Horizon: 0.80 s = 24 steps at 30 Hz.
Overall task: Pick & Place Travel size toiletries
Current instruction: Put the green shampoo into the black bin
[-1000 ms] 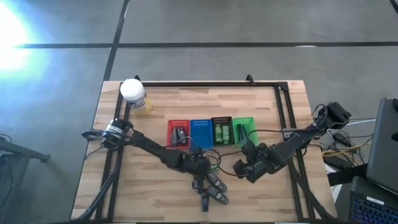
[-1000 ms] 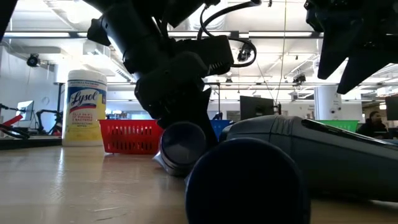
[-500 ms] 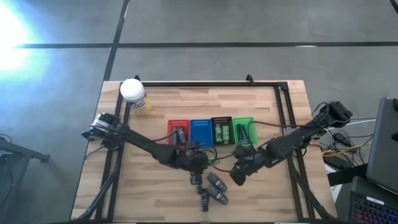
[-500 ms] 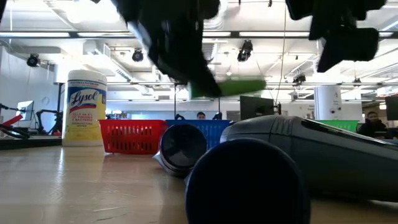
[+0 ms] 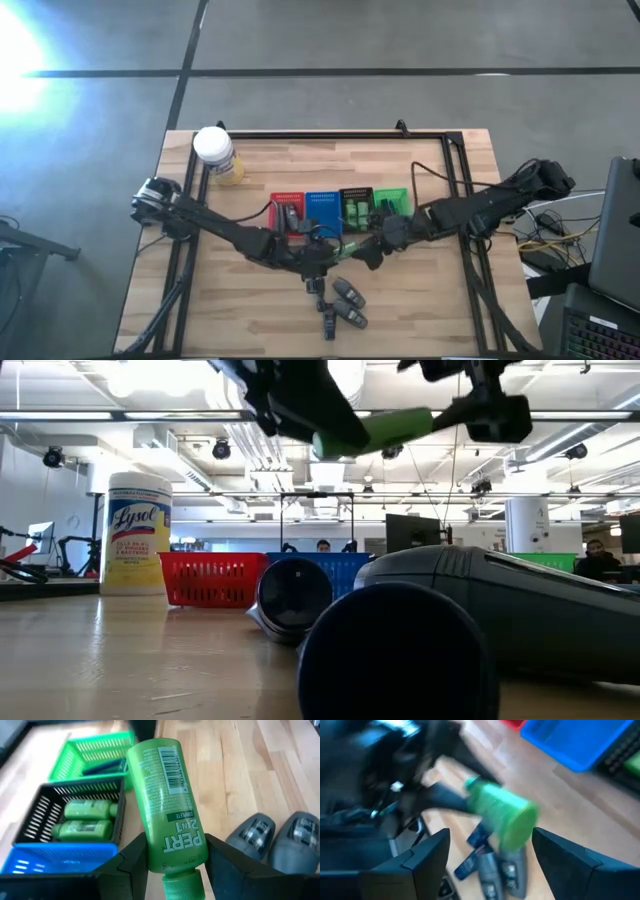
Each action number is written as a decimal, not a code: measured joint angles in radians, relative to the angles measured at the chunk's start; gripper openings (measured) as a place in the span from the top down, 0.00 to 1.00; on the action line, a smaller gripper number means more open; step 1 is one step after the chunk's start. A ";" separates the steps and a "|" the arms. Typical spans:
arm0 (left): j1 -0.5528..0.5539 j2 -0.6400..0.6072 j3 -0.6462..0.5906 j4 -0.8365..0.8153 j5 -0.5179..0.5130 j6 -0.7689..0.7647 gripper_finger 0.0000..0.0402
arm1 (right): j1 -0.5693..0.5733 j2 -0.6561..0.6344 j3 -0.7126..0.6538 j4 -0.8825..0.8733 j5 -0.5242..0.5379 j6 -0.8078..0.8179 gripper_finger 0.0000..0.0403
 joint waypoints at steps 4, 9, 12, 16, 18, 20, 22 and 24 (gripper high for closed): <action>-0.008 -0.003 0.016 0.001 -0.040 0.028 0.60 | -0.013 0.003 0.000 0.022 -0.002 -0.003 0.27; -0.006 -0.004 0.033 0.006 -0.080 0.050 0.60 | -0.022 0.009 -0.001 0.025 -0.005 -0.004 0.25; -0.004 -0.004 0.034 0.016 -0.089 0.064 0.60 | -0.031 0.011 -0.001 0.040 0.003 -0.003 0.27; -0.004 -0.004 0.034 0.021 -0.089 0.073 0.60 | -0.058 0.012 -0.001 0.050 0.000 0.003 0.37; -0.004 -0.004 0.034 0.021 -0.105 0.074 0.60 | -0.071 0.012 -0.001 0.049 -0.014 0.008 0.43; -0.003 -0.004 0.034 0.023 -0.115 0.075 0.60 | -0.079 0.012 -0.001 0.047 -0.019 0.009 0.50; -0.001 -0.004 0.034 0.024 -0.125 0.076 0.60 | -0.089 0.012 -0.001 0.047 -0.031 0.011 0.57; -0.001 -0.004 0.032 0.022 -0.143 0.077 0.59 | -0.097 0.012 -0.001 0.049 -0.049 0.012 0.63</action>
